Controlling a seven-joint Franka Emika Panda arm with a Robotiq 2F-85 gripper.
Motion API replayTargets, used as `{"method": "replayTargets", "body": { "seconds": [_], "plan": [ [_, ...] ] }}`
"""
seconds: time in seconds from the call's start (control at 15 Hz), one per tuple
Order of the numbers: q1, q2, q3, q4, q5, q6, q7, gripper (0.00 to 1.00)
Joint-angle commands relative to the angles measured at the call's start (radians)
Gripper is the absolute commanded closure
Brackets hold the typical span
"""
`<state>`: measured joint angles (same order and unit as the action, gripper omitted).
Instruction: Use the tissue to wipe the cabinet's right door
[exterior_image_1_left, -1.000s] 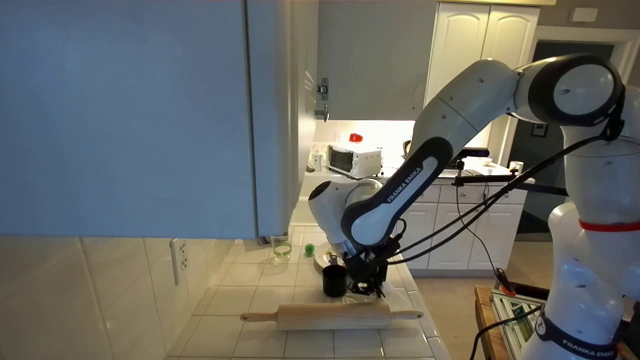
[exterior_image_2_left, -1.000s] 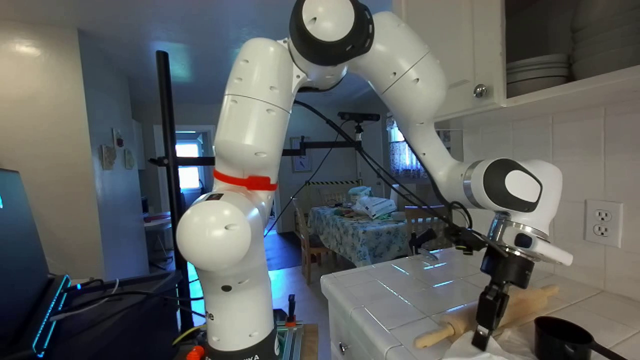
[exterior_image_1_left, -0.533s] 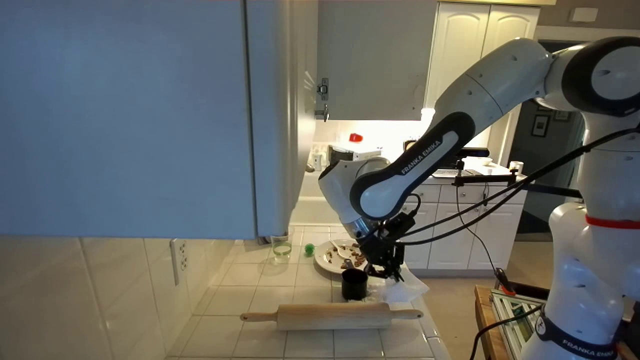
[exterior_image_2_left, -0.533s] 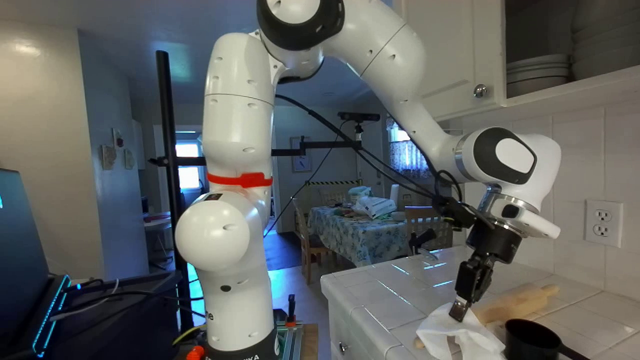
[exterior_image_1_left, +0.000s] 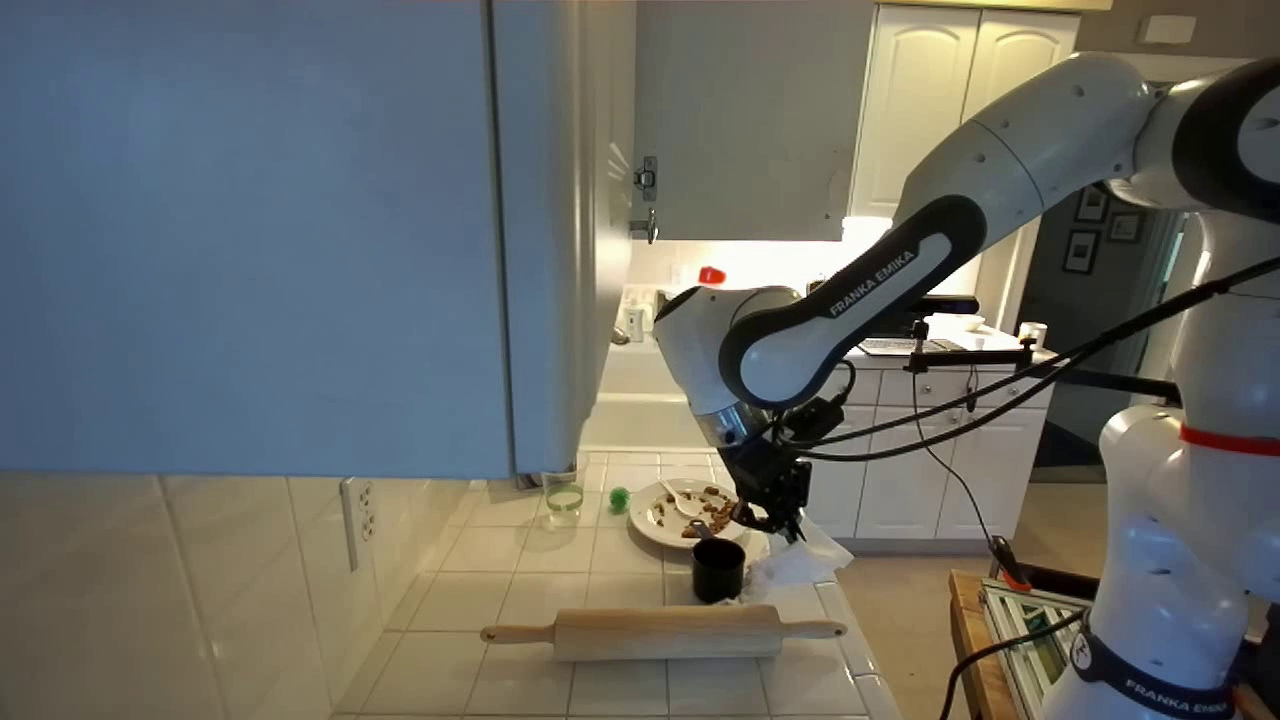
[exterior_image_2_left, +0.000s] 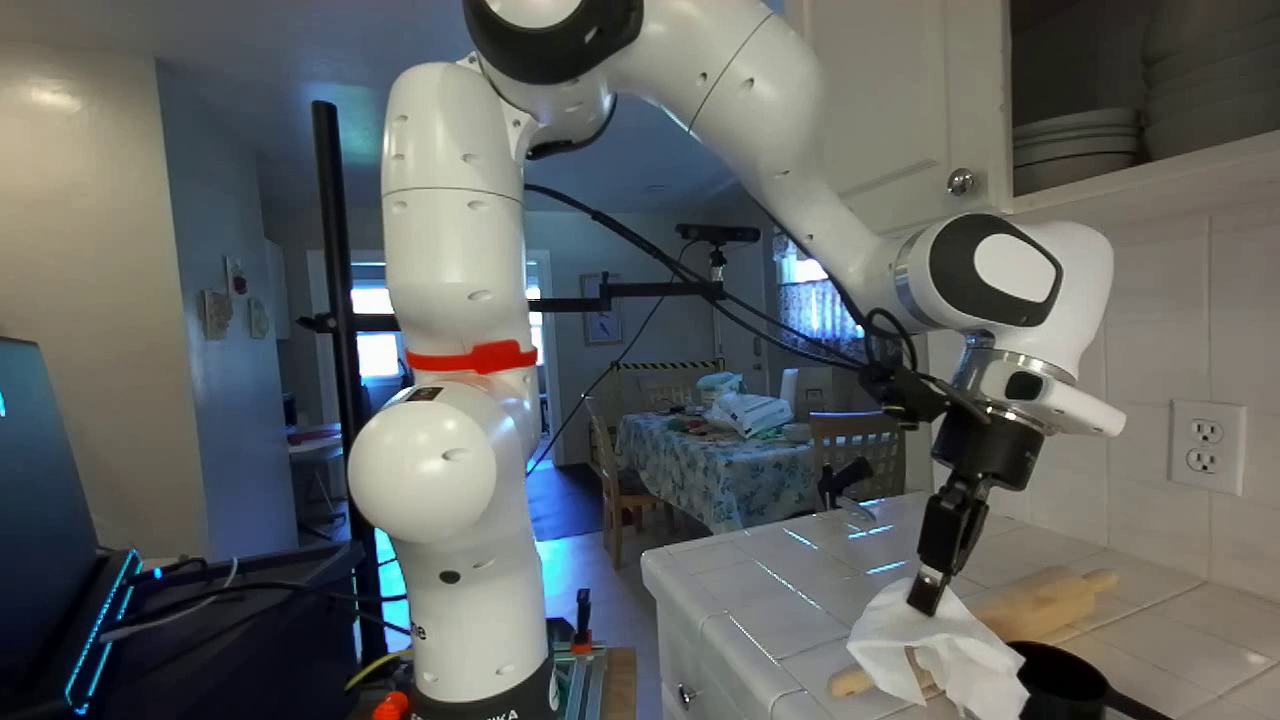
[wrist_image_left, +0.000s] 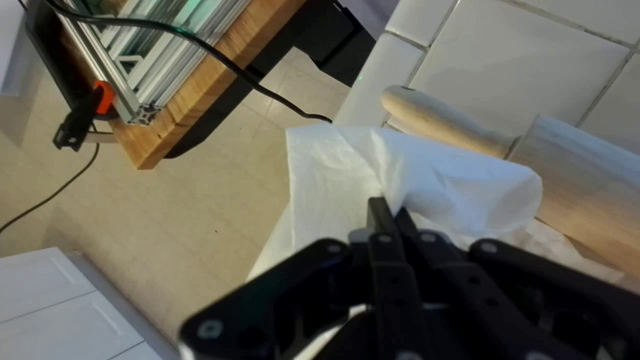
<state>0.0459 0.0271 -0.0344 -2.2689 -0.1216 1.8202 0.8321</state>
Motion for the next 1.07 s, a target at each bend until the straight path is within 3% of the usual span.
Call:
{"method": "replayTargets", "body": {
  "seconds": [0.0, 0.47, 1.0],
  "plan": [
    [-0.02, -0.087, 0.01, -0.071, 0.033, 0.087, -0.119, 1.0],
    [-0.019, -0.207, 0.03, -0.18, -0.005, 0.357, -0.291, 1.0],
    [-0.012, -0.322, 0.041, -0.319, 0.042, 0.658, -0.568, 1.0]
  ]
}}
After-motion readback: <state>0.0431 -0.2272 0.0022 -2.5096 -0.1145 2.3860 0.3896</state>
